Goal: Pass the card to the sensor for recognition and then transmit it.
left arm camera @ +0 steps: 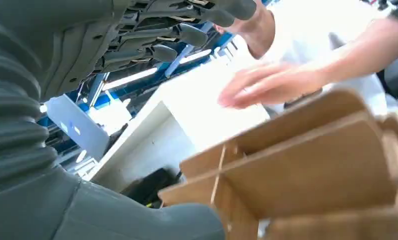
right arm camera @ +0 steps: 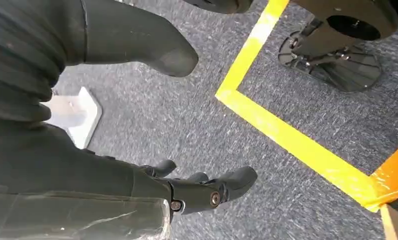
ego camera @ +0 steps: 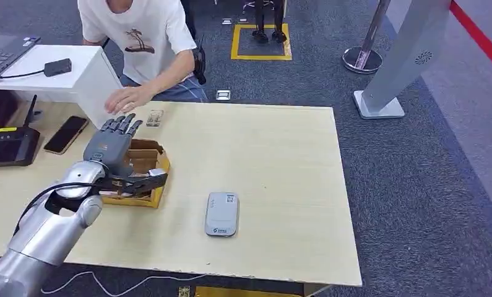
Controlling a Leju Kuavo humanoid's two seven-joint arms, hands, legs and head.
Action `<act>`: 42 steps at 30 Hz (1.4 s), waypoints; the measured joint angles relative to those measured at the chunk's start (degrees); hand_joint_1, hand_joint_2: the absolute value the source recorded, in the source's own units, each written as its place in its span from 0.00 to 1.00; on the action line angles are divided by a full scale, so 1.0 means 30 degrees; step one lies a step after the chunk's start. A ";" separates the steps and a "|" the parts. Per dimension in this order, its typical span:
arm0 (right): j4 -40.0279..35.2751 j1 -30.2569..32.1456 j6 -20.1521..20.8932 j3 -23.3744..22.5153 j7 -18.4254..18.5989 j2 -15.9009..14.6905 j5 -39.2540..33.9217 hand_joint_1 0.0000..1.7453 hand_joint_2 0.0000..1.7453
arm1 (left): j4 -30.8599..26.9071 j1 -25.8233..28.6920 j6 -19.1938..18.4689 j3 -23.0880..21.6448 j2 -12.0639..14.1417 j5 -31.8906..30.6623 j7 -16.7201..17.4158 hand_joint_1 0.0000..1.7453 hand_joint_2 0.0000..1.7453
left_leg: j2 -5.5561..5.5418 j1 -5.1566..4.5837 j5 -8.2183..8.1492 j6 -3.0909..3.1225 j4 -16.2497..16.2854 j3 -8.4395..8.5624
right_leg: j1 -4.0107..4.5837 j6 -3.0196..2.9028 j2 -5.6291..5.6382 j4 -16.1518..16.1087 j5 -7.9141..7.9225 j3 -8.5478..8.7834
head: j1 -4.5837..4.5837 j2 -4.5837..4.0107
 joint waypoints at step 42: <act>0.0000 0.1002 -0.0554 -0.2922 -0.0925 0.0000 0.0153 0.00 1.00 | -0.8363 0.9284 0.0692 0.2557 0.0357 -0.3774 0.1355 0.00 1.00 | -0.0018 0.0001 -0.0022 0.0006 -0.0005 -0.0007 | 0.0000 0.0005 -0.0010 -0.0003 -0.0029 0.0005 | 0.0000 0.0000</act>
